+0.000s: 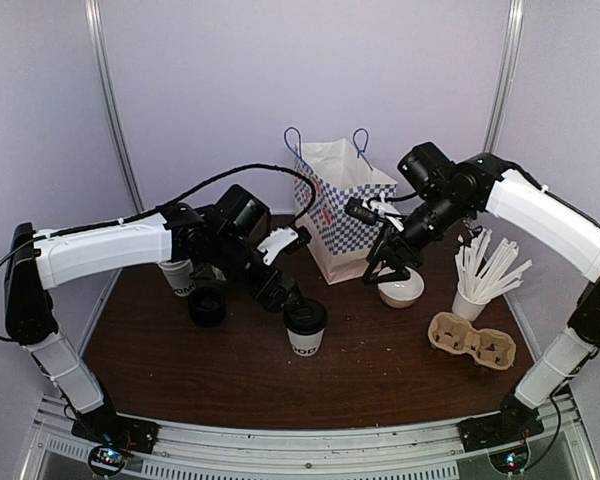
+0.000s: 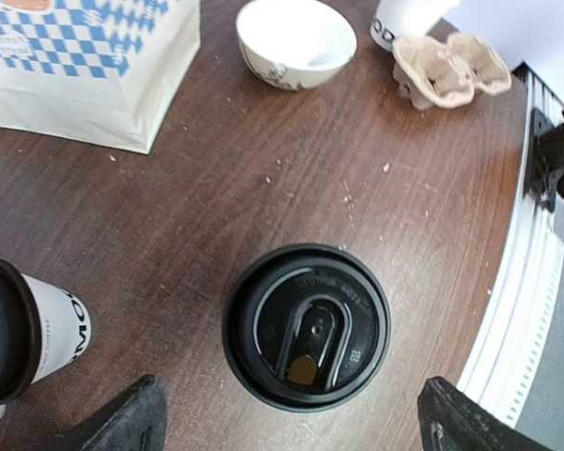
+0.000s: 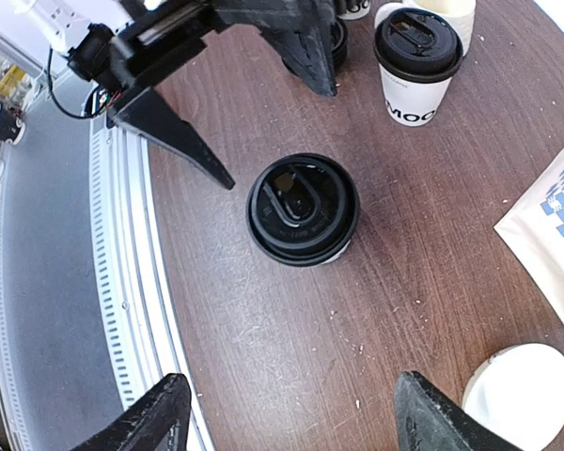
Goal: Pack the takeout coffee
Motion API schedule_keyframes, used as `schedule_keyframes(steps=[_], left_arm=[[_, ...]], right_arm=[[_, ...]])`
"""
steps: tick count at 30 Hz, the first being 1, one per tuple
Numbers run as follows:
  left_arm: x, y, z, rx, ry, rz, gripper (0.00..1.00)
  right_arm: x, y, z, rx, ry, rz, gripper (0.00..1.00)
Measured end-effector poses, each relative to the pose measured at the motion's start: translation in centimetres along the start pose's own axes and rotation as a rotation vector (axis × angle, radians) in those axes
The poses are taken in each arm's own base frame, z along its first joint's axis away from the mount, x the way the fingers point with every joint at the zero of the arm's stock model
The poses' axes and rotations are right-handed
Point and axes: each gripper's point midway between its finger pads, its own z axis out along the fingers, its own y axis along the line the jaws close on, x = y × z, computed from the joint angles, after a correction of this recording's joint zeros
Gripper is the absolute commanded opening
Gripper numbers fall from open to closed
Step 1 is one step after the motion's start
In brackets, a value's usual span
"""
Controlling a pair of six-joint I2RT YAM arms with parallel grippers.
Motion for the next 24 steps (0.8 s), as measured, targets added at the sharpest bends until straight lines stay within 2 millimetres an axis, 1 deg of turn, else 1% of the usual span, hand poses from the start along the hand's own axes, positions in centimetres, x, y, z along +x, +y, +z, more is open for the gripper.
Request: schedule_keyframes(steps=[3, 5, 9, 12, 15, 17, 19, 24], left_arm=[[0.8, -0.5, 0.4, 0.017, 0.033, 0.069, 0.97], [1.1, -0.7, 0.5, 0.019, 0.043, 0.11, 0.97], [0.5, -0.8, 0.6, 0.009, 0.023, 0.167, 0.97], [0.3, -0.7, 0.6, 0.0, 0.016, 0.185, 0.89], [-0.2, -0.8, 0.9, 0.012, 0.024, 0.209, 0.87], [-0.7, -1.1, 1.3, 0.02, 0.036, 0.234, 0.87], [-0.7, -1.4, 1.8, 0.026, 0.053, 0.259, 0.87], [0.8, -2.5, 3.6, 0.042, 0.12, 0.307, 0.86]], right_arm=[[0.7, 0.4, -0.4, 0.003, 0.0, -0.026, 0.78], [1.3, 0.2, -0.8, 0.01, 0.001, -0.03, 0.78], [1.6, -0.9, -1.9, 0.041, -0.018, -0.022, 0.79], [1.6, -1.4, -2.5, 0.055, -0.03, -0.013, 0.79], [1.8, -1.9, -2.7, 0.064, -0.037, -0.003, 0.79], [2.0, -2.1, -2.8, 0.068, -0.039, 0.004, 0.79], [2.3, -2.3, -2.9, 0.07, -0.039, 0.012, 0.79], [2.6, -2.5, -3.3, 0.084, -0.055, 0.017, 0.79]])
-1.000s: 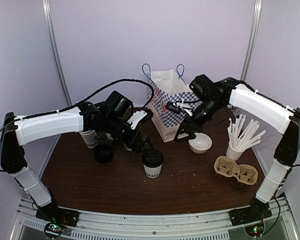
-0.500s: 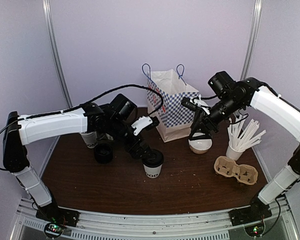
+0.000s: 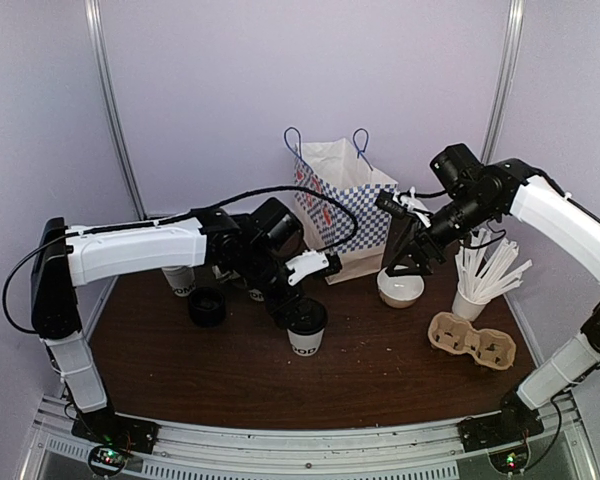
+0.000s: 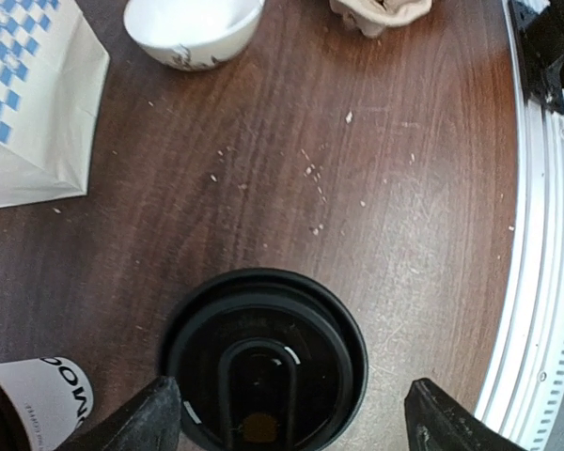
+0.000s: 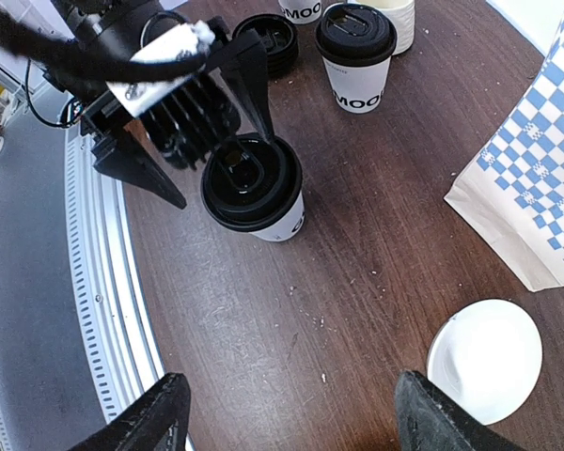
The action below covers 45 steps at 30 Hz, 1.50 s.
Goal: Pack the takeout coffee
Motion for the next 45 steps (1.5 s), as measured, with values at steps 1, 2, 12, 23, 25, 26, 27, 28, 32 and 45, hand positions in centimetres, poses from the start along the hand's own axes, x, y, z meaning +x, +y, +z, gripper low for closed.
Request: schedule_keyframes(steps=[1, 2, 12, 23, 25, 26, 27, 28, 32, 45], left_arm=[[0.3, -0.2, 0.4, 0.004, 0.018, 0.004, 0.86], [0.6, -0.3, 0.6, 0.005, 0.031, 0.008, 0.86], [0.4, 0.9, 1.4, -0.05, 0.08, 0.015, 0.83], [-0.9, 0.5, 0.5, -0.027, 0.058, 0.017, 0.89], [-0.7, 0.9, 0.7, -0.046, 0.08, 0.013, 0.89], [-0.6, 1.2, 0.9, -0.056, 0.088, 0.012, 0.89], [-0.4, 1.4, 1.3, -0.066, 0.099, 0.011, 0.89], [-0.1, 1.6, 1.6, -0.071, 0.112, 0.01, 0.89], [0.2, 1.6, 2.0, -0.068, 0.127, -0.001, 0.85], [0.3, 1.5, 1.9, -0.06, 0.156, -0.017, 0.89]], right_arm=[[0.0, 0.0, -0.1, 0.001, -0.004, 0.001, 0.79], [0.0, 0.0, -0.2, 0.002, -0.007, 0.001, 0.79], [-0.2, 0.0, -0.3, -0.006, -0.03, -0.003, 0.78], [-0.1, 0.0, -0.2, -0.011, -0.03, 0.002, 0.78], [-0.1, 0.0, -0.2, -0.012, -0.031, 0.002, 0.78], [-0.1, 0.1, -0.2, -0.013, -0.032, 0.002, 0.78], [-0.1, 0.1, -0.2, -0.014, -0.032, 0.002, 0.78], [-0.1, 0.1, -0.2, -0.015, -0.032, 0.003, 0.78], [0.0, 0.1, -0.2, -0.015, -0.031, 0.004, 0.78], [0.2, 0.1, 0.0, -0.019, -0.027, 0.011, 0.78]])
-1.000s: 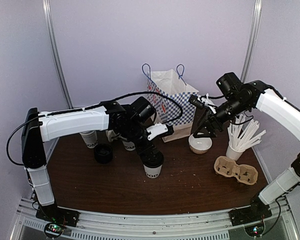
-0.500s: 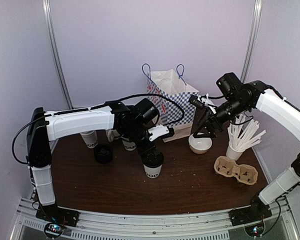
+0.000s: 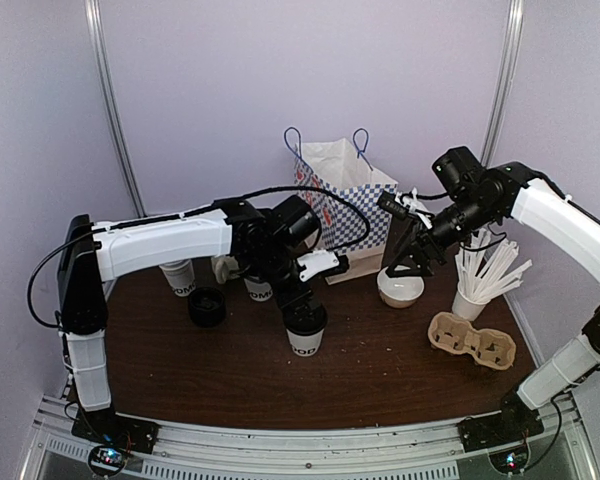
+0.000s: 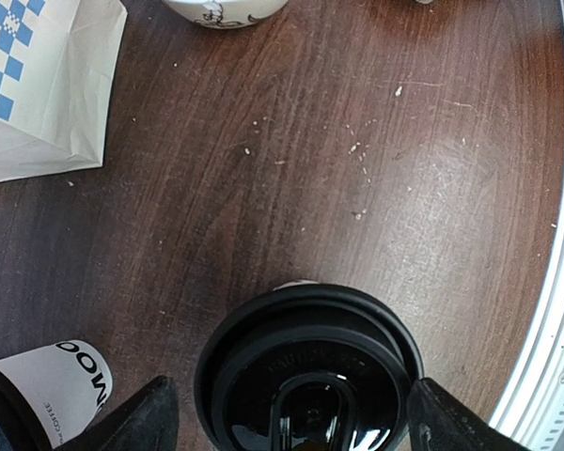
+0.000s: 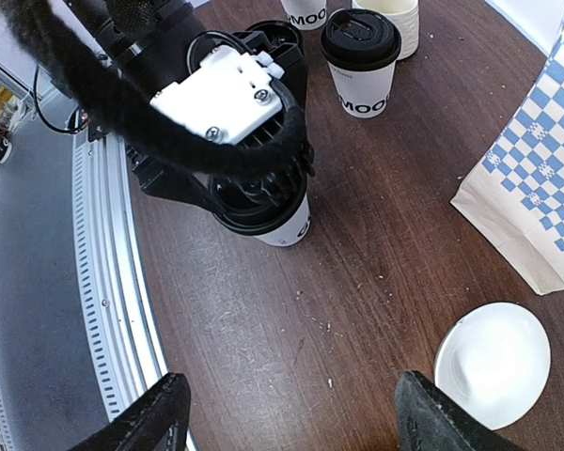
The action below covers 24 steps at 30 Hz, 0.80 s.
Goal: Pack the takeout coffee
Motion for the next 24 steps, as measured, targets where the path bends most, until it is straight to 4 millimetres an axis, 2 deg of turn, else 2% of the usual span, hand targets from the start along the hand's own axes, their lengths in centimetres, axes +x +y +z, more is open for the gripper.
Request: schedule_keyframes(steps=[10, 24], left_arm=[[-0.8, -0.8, -1.8, 0.032, -0.051, 0.002, 0.91], [-0.1, -1.0, -1.2, 0.039, -0.034, 0.001, 0.89]], right_arm=[[0.0, 0.2, 0.0, -0.01, -0.004, 0.001, 0.78], [-0.1, 0.2, 0.0, -0.012, -0.005, 0.001, 0.78]])
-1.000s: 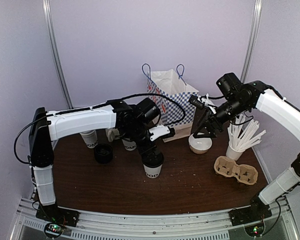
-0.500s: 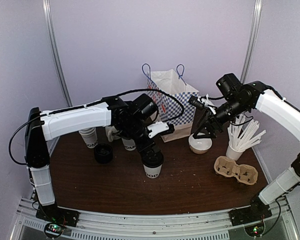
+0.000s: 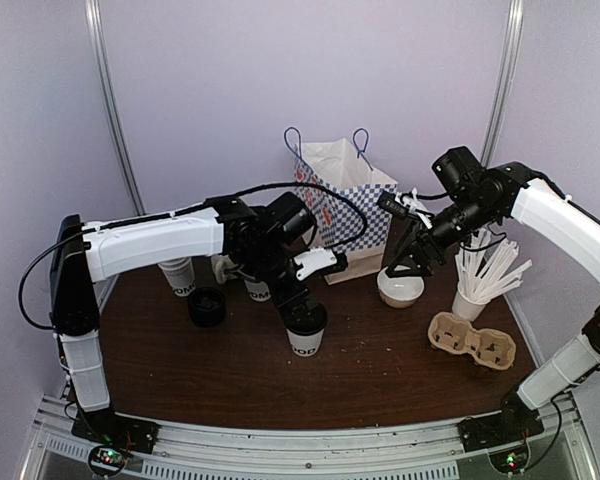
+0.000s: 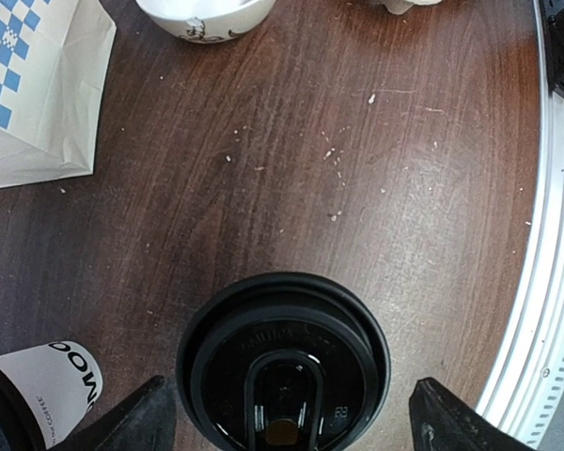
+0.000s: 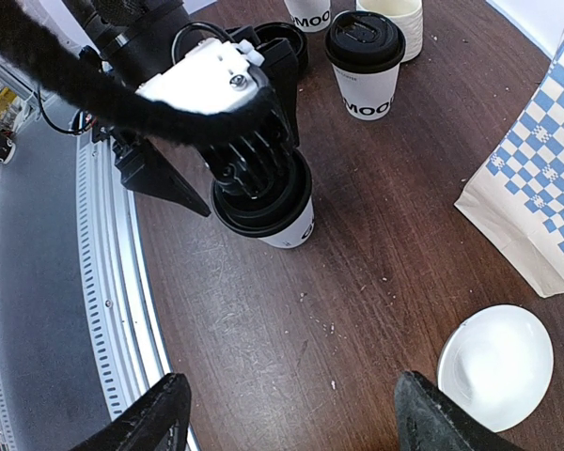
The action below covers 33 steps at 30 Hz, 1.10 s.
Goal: Pack the takeout coffee
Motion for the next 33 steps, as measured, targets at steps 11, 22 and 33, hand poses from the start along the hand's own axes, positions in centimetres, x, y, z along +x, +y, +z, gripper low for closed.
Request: schedule_keyframes(steps=[11, 22, 33], left_arm=[[0.9, 0.2, 1.6, 0.005, 0.042, 0.003, 0.83], [1.0, 0.2, 1.7, 0.007, 0.047, 0.014, 0.8], [1.2, 0.6, 1.7, -0.019, 0.058, 0.015, 0.82]], right_arm=[[0.0, 0.0, 0.0, 0.0, 0.0, 0.0, 0.78], [0.2, 0.0, 0.1, -0.002, 0.004, 0.003, 0.77], [0.2, 0.0, 0.1, -0.002, 0.004, 0.003, 0.77]])
